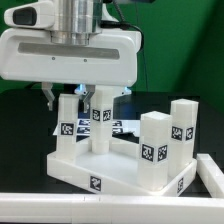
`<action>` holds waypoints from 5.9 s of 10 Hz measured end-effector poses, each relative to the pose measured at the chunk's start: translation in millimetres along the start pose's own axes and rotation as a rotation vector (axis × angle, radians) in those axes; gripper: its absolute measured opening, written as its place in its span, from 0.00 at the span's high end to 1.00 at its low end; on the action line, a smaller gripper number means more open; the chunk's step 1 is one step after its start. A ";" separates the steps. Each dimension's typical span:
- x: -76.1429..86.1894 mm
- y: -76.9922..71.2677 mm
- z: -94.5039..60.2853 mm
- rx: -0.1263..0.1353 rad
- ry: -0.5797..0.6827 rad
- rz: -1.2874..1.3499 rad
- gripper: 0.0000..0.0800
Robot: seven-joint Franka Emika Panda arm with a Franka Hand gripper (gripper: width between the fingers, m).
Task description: Assemble desk
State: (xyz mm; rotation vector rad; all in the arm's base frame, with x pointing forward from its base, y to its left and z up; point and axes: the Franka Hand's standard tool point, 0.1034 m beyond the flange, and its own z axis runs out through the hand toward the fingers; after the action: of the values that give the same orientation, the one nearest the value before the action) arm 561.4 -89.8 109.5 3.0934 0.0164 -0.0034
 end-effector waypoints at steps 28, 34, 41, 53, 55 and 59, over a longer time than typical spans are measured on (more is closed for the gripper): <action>-2.2 -1.2 4.0 0.121 -0.031 1.096 0.19; -1.1 -8.0 4.3 0.078 -0.006 0.484 0.19; -1.7 -4.2 4.3 0.070 0.005 0.146 0.36; -1.9 -2.5 4.5 0.111 -0.008 0.743 0.64; -4.4 -3.7 4.6 0.112 -0.021 0.859 0.64; -5.2 -3.8 5.4 0.111 -0.028 0.904 0.30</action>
Offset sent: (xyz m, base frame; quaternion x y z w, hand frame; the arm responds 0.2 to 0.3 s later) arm 0.0000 0.0000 0.0000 0.0000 0.0000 0.1938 0.9810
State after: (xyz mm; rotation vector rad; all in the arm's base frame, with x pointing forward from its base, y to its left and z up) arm 556.1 -86.3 103.9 2.8899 -1.3849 -0.0130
